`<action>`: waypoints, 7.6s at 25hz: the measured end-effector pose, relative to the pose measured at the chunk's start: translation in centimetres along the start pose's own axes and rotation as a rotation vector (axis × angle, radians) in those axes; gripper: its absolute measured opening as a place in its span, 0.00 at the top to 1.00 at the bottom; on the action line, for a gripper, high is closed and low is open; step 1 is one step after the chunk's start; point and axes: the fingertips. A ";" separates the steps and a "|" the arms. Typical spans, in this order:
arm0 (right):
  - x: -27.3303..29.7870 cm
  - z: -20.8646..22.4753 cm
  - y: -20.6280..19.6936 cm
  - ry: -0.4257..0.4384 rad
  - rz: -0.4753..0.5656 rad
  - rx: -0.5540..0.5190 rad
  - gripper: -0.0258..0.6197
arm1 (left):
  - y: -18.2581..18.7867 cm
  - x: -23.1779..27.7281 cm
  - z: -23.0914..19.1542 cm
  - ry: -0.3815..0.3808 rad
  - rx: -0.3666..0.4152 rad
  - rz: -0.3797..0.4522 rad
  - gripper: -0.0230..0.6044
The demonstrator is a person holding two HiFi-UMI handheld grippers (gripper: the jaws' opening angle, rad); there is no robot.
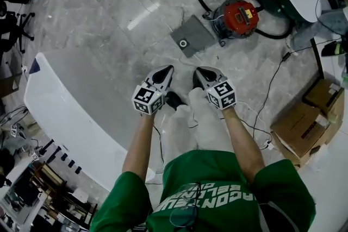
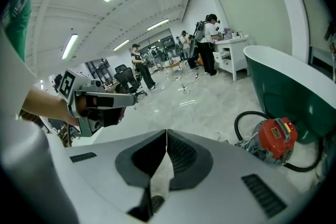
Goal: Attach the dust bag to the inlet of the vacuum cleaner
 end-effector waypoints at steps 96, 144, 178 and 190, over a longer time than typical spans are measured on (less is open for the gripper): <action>49.1 26.8 -42.2 -0.362 0.041 -0.600 0.77 | -50.0 39.4 -36.7 -0.356 0.324 -0.236 0.96; 30.2 29.6 -31.7 -0.431 0.250 -0.422 0.94 | -34.1 41.5 -22.9 -0.777 0.692 -0.068 0.95; 16.5 31.4 -25.0 -0.559 0.471 -0.326 0.94 | -25.0 42.2 -9.6 -0.935 0.921 0.015 0.91; 14.1 34.5 -24.1 -0.610 0.528 -0.238 0.94 | -22.9 45.0 -7.3 -0.902 0.946 0.069 0.90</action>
Point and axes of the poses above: the fingertips, and each gripper's own axes: x forward along the fingers, z to its right, y out of its top, and after that the axes turned 3 degrees about -x, right-handed
